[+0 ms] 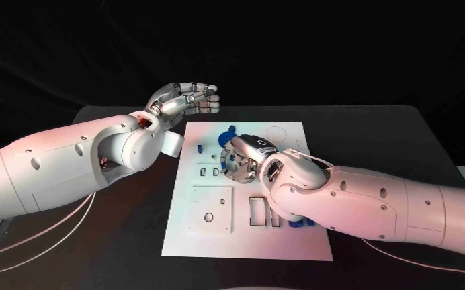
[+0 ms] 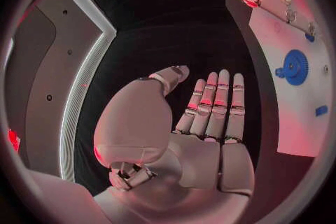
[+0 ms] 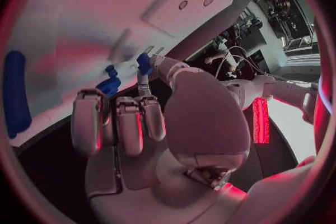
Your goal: Assemble the parts on the task board
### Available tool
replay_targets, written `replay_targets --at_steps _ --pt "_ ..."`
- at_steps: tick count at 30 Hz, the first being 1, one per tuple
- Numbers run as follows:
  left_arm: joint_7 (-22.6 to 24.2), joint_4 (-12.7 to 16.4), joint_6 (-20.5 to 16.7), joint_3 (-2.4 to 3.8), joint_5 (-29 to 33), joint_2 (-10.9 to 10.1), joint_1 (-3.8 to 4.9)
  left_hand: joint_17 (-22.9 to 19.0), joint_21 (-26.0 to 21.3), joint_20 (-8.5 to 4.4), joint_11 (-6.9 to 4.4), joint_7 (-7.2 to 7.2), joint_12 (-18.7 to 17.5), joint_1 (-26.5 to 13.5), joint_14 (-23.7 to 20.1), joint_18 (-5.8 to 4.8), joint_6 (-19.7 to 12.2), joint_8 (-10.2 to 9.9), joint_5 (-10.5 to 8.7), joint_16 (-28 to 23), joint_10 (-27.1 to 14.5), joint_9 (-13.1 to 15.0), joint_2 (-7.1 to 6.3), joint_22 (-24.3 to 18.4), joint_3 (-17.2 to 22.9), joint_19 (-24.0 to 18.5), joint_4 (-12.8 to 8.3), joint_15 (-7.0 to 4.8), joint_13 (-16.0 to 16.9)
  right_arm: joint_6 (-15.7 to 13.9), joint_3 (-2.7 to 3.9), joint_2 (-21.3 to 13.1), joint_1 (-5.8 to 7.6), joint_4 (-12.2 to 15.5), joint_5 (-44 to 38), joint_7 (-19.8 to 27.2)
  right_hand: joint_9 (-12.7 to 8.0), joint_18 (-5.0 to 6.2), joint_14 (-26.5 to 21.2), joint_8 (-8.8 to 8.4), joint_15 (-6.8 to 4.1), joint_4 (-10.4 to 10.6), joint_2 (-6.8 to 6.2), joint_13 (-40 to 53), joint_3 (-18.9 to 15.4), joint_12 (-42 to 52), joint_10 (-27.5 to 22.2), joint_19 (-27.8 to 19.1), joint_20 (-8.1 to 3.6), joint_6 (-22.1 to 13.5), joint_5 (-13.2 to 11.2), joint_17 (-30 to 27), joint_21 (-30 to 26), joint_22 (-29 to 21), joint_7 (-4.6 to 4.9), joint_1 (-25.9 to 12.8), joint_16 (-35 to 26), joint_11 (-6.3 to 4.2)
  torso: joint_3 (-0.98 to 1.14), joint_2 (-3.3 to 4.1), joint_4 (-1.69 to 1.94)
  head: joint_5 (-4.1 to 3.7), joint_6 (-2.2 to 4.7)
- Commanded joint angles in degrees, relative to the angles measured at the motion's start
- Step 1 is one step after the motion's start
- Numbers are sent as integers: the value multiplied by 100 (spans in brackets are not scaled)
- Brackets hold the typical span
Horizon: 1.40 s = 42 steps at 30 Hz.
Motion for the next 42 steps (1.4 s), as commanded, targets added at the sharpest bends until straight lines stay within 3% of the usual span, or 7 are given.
replay_targets --at_steps 1,24,42 --pt "84 15 24 4 -26 15 3 6 -22 -13 38 308 18 -42 -53 74 -30 42 21 -24 -21 7 36 -6 -1 -40 -33 2 2 94 -3 29 -26 -18 -187 -42 158 -80 607 0 -43 15 1 573 17 -36 1 35 -15 83 24 1510 -20 589 -67 -49 23 -44 -4 -8 -4 7 -12" --pt "56 14 72 4 -26 4 3 10 -27 -7 40 311 22 -70 -59 78 -35 55 -39 -20 -22 11 27 -8 -19 -45 -26 4 3 11 -8 114 -147 -101 -215 73 157 -76 607 -23 -43 -6 -73 577 6 -40 5 28 -19 48 -24 1510 -44 575 -57 -82 23 -39 -6 -5 2 14 -16" --pt "22 7 94 4 -27 -33 3 11 -29 -6 40 311 22 -74 -61 79 -38 57 -48 -19 -23 12 27 -9 -21 -46 -26 4 3 77 -8 156 -170 -164 -232 43 139 -71 607 -82 -25 -5 -121 534 6 -76 -29 18 -10 -36 -44 1510 -73 559 -25 -129 23 -13 -6 -10 -2 23 -48"
